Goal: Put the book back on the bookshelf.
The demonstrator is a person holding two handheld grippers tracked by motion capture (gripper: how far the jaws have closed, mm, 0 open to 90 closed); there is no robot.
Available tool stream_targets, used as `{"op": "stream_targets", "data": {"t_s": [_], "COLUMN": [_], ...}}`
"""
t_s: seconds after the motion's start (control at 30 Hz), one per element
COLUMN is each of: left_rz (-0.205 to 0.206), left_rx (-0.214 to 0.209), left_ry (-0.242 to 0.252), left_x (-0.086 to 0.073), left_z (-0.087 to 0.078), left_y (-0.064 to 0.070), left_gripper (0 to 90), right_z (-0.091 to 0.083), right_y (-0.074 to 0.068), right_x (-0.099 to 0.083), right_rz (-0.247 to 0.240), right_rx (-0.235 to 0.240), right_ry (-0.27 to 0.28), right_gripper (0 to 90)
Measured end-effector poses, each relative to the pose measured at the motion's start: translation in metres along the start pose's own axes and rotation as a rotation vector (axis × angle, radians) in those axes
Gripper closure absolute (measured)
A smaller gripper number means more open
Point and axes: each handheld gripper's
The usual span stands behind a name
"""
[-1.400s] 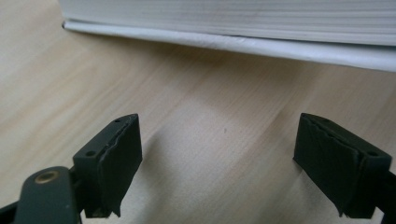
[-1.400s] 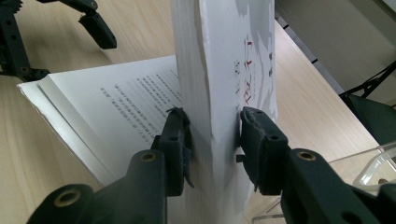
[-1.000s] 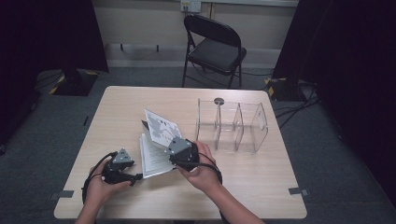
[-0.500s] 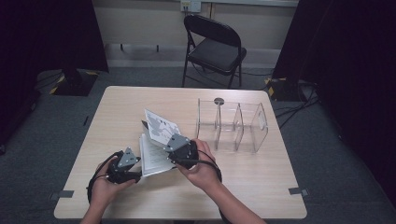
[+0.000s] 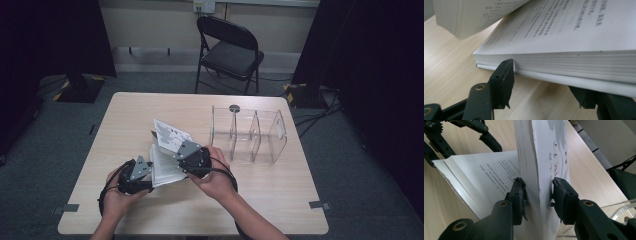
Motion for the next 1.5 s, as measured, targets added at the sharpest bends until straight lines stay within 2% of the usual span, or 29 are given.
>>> {"op": "stream_targets", "data": {"t_s": [0.03, 0.07, 0.17, 0.27, 0.3, 0.33, 0.37, 0.4, 0.43, 0.5, 0.6, 0.63, 0.67, 0.7, 0.73, 0.77, 0.9, 0.97, 1.0, 1.07, 1.1, 1.17, 1.23, 1.27, 1.3, 1.33, 1.37, 1.4, 1.5], "left_rz": [0.013, -0.001, -0.006, 0.031, 0.02, 0.044, 0.046, 0.05, 0.036, 0.072, 0.066, 0.07, 0.076, 0.072, 0.072, 0.086, 0.076, 0.047, 0.047, 0.004, 0.02, 0.018, 0.077, 0.089, 0.092, 0.092, 0.089, 0.089, 0.067], "left_rx": [0.002, 0.01, 0.011, 0.032, 0.04, 0.042, 0.037, 0.028, 0.028, 0.038, 0.038, 0.033, 0.03, 0.029, 0.029, 0.023, 0.013, 0.006, 0.006, -0.037, -0.042, -0.045, -0.057, -0.063, -0.067, -0.067, -0.077, -0.077, -0.086], "left_ry": [0.001, 0.015, 0.047, 0.081, 0.098, 0.103, 0.113, 0.116, 0.106, 0.08, 0.064, 0.043, 0.046, 0.053, 0.053, 0.029, 0.015, 0.025, 0.025, 0.018, 0.005, 0.008, -0.007, -0.014, -0.019, -0.019, -0.028, -0.028, -0.038], "left_x": [0.0, 0.0, 0.002, 0.009, 0.01, 0.012, 0.013, 0.014, 0.014, 0.017, 0.02, 0.023, 0.024, 0.025, 0.025, 0.028, 0.031, 0.036, 0.036, 0.042, 0.044, 0.044, 0.051, 0.054, 0.056, 0.056, 0.06, 0.06, 0.062], "left_z": [0.0, 0.0, -0.004, -0.009, -0.009, -0.009, -0.009, -0.008, -0.008, -0.01, -0.012, -0.014, -0.016, -0.017, -0.017, -0.019, -0.023, -0.027, -0.027, -0.032, -0.033, -0.032, -0.032, -0.032, -0.032, -0.032, -0.031, -0.031, -0.033], "left_y": [-0.001, 0.0, -0.001, -0.002, -0.001, -0.002, -0.002, -0.001, 0.0, 0.0, 0.0, 0.0, 0.0, 0.0, 0.0, 0.0, -0.001, -0.004, -0.004, -0.008, -0.008, -0.007, -0.003, -0.003, -0.003, -0.003, -0.002, -0.002, -0.004], "left_gripper": [39.5, 39.8, 41.2, 42.1, 41.1, 40.7, 41.1, 43.1, 45.5, 48.9, 51.2, 54.9, 55.6, 57.5, 59.3, 60.4, 62.2, 64.0, 65.0, 65.4, 65.7, 65.9, 65.6, 65.4, 65.3, 65.3, 65.4, 65.6, 66.5], "right_z": [0.0, 0.001, 0.0, -0.002, -0.002, -0.003, -0.003, -0.003, -0.002, -0.001, 0.0, -0.001, -0.002, -0.004, -0.004, -0.014, -0.04, -0.05, -0.056, -0.063, -0.065, -0.065, -0.063, -0.063, -0.064, -0.064, -0.067, -0.067, -0.072], "right_y": [0.0, 0.0, 0.002, 0.004, 0.005, 0.005, 0.006, 0.005, 0.005, 0.004, 0.001, 0.002, 0.002, 0.004, 0.004, 0.014, 0.029, 0.033, 0.036, 0.04, 0.04, 0.039, 0.037, 0.036, 0.036, 0.036, 0.037, 0.037, 0.04], "right_x": [0.0, 0.0, 0.002, 0.006, 0.009, 0.01, 0.012, 0.013, 0.013, 0.013, 0.014, 0.014, 0.014, 0.014, 0.014, 0.015, 0.009, 0.001, -0.007, -0.021, -0.03, -0.045, -0.066, -0.072, -0.081, -0.081, -0.093, -0.093, -0.104], "right_rz": [-0.007, -0.007, 0.005, -0.003, -0.01, -0.01, -0.015, -0.015, -0.022, -0.024, -0.039, 0.014, 0.008, 0.029, 0.029, 0.152, 0.223, 0.234, 0.246, 0.277, 0.288, 0.301, 0.395, 0.429, 0.468, 0.468, 0.535, 0.535, 0.545], "right_rx": [0.001, 0.001, 0.008, 0.018, 0.025, 0.028, 0.032, 0.038, 0.043, 0.059, 0.084, 0.144, 0.15, 0.167, 0.167, 0.233, 0.217, 0.188, 0.177, 0.165, 0.17, 0.172, 0.21, 0.213, 0.213, 0.213, 0.227, 0.227, 0.229], "right_ry": [-0.001, -0.001, 0.004, 0.0, -0.007, -0.01, -0.012, -0.019, -0.019, -0.028, -0.031, -0.009, 0.0, 0.014, 0.014, 0.112, 0.203, 0.211, 0.218, 0.222, 0.214, 0.193, 0.237, 0.25, 0.286, 0.286, 0.325, 0.325, 0.281], "right_gripper": [62.2, 62.1, 62.0, 62.0, 62.0, 62.0, 61.8, 61.5, 60.9, 59.9, 56.8, 51.5, 50.8, 46.1, 46.1, 39.2, 35.4, 33.5, 32.5, 31.5, 30.7, 29.5, 28.5, 27.2, 27.1, 27.1, 24.6, 24.6, 22.3]}}
Point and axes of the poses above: each handheld gripper's, and its own axes: z roughly forward along the jaws, x roughly out of its top, y roughly to its right, and after that the axes turned 13 degrees about y, right-handed
